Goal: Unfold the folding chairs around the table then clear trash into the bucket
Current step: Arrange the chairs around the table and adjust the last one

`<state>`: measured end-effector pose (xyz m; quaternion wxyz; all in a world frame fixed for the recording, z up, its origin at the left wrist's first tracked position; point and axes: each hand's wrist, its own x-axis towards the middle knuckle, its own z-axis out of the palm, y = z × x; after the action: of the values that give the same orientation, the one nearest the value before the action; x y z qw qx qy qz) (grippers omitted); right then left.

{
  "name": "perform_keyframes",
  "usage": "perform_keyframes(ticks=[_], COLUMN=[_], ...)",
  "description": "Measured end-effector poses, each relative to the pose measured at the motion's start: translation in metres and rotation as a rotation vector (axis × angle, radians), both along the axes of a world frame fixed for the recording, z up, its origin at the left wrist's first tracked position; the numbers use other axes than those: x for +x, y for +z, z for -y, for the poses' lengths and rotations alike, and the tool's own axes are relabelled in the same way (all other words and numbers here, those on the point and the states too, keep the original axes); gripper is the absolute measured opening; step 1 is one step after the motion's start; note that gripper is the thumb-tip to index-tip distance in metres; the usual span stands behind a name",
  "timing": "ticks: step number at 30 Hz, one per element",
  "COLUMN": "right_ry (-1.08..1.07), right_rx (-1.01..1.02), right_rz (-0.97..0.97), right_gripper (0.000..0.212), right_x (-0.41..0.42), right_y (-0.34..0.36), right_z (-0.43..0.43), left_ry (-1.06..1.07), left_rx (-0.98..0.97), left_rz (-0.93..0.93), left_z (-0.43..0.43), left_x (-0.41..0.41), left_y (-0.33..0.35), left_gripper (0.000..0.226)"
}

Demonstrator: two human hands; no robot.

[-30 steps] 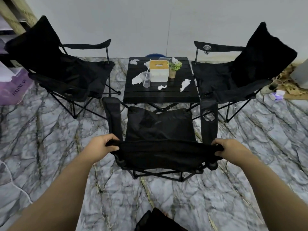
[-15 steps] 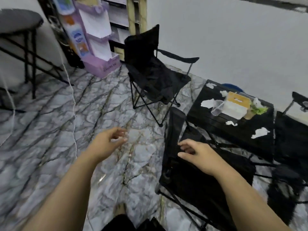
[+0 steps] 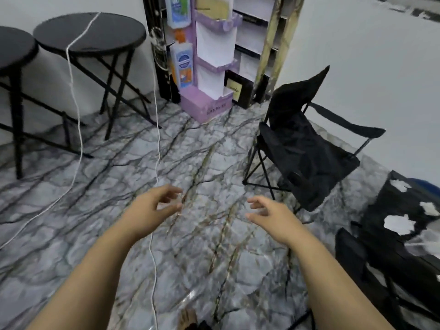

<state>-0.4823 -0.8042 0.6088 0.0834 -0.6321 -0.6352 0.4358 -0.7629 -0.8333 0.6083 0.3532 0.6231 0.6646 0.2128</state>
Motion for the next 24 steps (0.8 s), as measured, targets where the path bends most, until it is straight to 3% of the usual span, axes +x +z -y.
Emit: perform_keyframes(ticks=[7,17,24], right_ry=[-0.074,-0.226,-0.382], right_rx=[0.001,0.085,0.212], right_rz=[-0.042,-0.003,0.079], right_gripper=[0.04,0.038,0.038], right_x=[-0.023,0.004,0.028], right_y=[0.01,0.02,0.024], right_z=[-0.12,-0.357,-0.485], left_ry=[-0.121,-0.35,-0.501], left_rx=[0.004,0.011,0.014], left_rz=[0.061,0.011,0.127], left_z=[-0.144,-0.44,-0.61], left_x=[-0.023,0.013,0.055], left_y=[-0.002,0.013,0.019], left_gripper=[0.026,0.024,0.028])
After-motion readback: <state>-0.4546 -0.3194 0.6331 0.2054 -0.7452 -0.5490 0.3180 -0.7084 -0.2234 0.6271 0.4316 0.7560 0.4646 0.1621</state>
